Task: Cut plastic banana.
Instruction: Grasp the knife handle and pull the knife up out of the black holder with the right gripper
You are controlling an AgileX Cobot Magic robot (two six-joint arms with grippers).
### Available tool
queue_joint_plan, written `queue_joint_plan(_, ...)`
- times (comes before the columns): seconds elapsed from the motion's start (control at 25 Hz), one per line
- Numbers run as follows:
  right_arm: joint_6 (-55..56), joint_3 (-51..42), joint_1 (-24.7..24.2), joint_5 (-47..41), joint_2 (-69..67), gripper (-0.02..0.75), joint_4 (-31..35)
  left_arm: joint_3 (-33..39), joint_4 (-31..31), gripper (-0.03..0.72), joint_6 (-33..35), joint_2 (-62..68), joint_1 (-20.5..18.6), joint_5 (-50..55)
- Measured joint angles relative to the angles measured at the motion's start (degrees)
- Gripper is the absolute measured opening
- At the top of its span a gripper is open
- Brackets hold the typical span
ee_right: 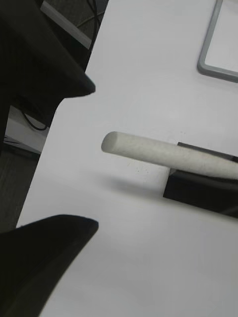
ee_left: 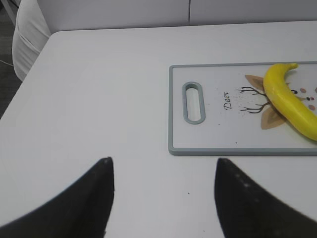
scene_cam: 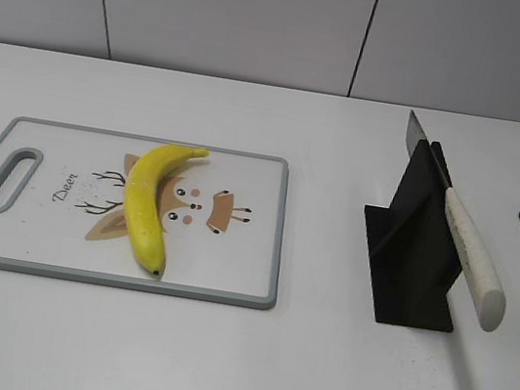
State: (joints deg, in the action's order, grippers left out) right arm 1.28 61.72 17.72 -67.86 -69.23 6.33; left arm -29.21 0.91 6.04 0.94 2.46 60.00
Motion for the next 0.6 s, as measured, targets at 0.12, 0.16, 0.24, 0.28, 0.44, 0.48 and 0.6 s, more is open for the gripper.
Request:
queue_joint_plan(0.12,2.20,3.12,2.81,-0.01,-5.66,0.575,-1.61,0.00,0.00,0.602,0.00,0.00,0.00,0.00)
queue_joint_plan(0.16,2.96,3.92,3.31,-0.01,-7.49,0.575,-1.96,0.00,0.00,0.601,0.00,0.00,0.00,0.00)
queue_joint_plan(0.24,4.15,5.44,4.02,0.00,-11.13,0.575,-2.49,0.00,0.00,0.596,0.00,0.00,0.00,0.00)
queue_joint_plan(0.28,4.78,5.88,4.15,0.00,-12.62,0.575,-2.76,0.00,0.00,0.595,0.00,0.00,0.00,0.00)
queue_joint_plan(0.44,6.08,6.60,4.22,-0.05,-19.24,0.569,-3.44,0.00,0.00,0.594,0.00,0.00,0.00,0.00)
queue_joint_plan(0.48,6.36,6.60,4.22,-0.05,-20.90,0.560,-3.51,0.00,0.00,0.594,0.00,0.00,0.00,0.00)
queue_joint_plan(0.6,7.27,6.65,4.22,0.00,-25.14,0.518,-3.55,0.00,0.00,0.594,0.00,0.00,0.00,0.00)
